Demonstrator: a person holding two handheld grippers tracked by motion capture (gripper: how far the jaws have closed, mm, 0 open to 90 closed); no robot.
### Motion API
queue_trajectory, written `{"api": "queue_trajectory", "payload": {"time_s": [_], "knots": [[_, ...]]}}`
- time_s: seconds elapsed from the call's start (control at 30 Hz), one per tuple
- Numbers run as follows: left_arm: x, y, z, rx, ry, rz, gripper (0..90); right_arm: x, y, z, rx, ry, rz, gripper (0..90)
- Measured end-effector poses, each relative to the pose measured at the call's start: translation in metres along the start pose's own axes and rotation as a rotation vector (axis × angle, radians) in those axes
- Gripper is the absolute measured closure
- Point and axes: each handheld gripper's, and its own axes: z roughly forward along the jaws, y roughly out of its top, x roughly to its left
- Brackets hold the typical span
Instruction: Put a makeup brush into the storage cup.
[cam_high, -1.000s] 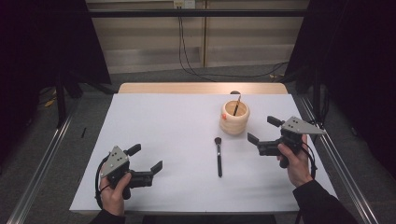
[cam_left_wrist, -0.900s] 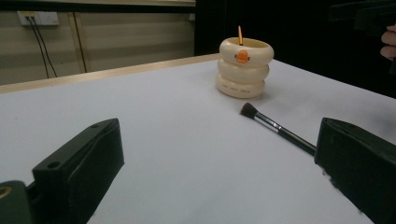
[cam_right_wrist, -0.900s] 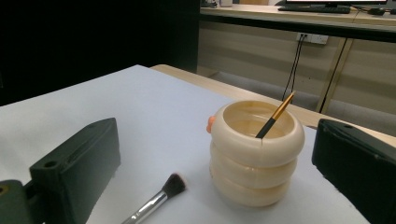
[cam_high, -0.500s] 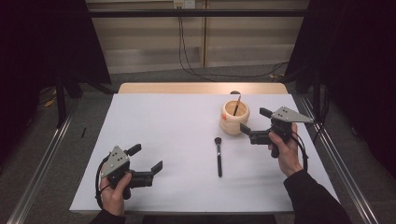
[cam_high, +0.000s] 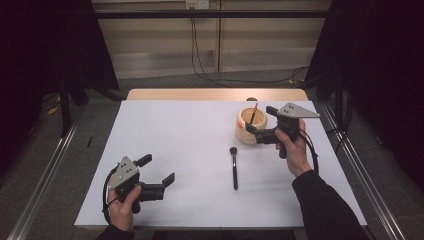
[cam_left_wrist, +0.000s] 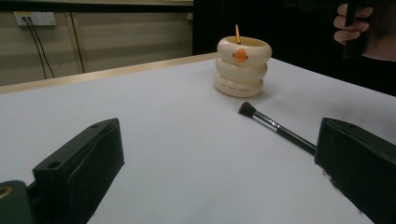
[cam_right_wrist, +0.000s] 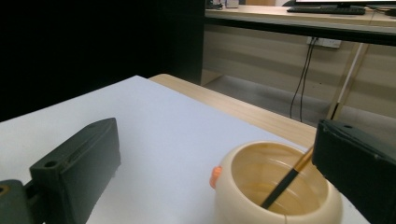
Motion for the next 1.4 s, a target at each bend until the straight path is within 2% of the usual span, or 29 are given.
{"api": "queue_trajectory", "payload": {"time_s": [0.07,0.2,0.27,0.53,0.67,0.8,1.03,1.23,1.4], "knots": [[0.000,0.000,0.000,0.001,0.000,0.008,1.2,0.000,0.001,0.002,0.001,0.015,0.013,0.8],[-0.001,0.000,0.000,-0.002,-0.002,0.003,1.2,0.002,0.000,0.006,0.035,0.020,-0.007,0.8],[0.000,0.000,0.000,0.000,-0.001,0.006,1.2,0.002,-0.002,0.009,0.041,0.031,-0.001,0.8],[-0.001,0.000,0.001,-0.001,-0.003,-0.002,1.2,0.005,-0.004,0.013,0.098,0.030,-0.001,2.7],[-0.001,0.000,0.002,0.003,-0.004,0.010,1.2,0.007,-0.007,0.018,0.147,0.006,-0.009,5.0],[0.000,0.000,0.001,0.003,0.002,0.003,1.2,0.008,-0.008,0.021,0.179,0.024,-0.003,6.6],[0.000,0.000,0.001,0.001,0.001,-0.002,1.2,0.009,-0.007,0.028,0.262,0.004,0.001,5.7],[0.000,0.000,0.001,0.004,-0.002,-0.001,1.1,0.009,-0.008,0.031,0.335,0.017,0.015,6.1],[0.000,0.000,0.001,0.002,-0.002,-0.002,1.2,0.009,-0.011,0.034,0.403,0.061,0.038,9.5]]}}
